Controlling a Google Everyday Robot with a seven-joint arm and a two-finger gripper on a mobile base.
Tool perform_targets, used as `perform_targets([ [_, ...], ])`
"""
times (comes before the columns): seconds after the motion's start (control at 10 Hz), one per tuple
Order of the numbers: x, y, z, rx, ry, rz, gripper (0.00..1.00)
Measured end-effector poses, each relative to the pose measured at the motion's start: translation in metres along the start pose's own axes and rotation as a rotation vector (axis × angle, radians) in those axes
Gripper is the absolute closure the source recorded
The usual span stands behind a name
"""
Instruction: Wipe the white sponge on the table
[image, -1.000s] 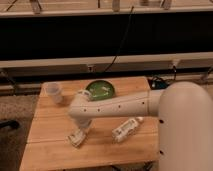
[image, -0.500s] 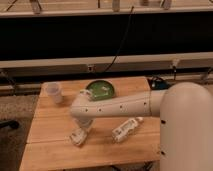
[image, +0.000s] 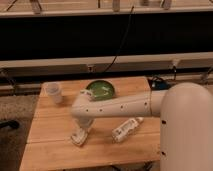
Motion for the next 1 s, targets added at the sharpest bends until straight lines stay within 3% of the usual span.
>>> perform_targets([
  [1.0,-0.002,0.002,0.0042,-0.001,-0.01,-0.103,1.0],
])
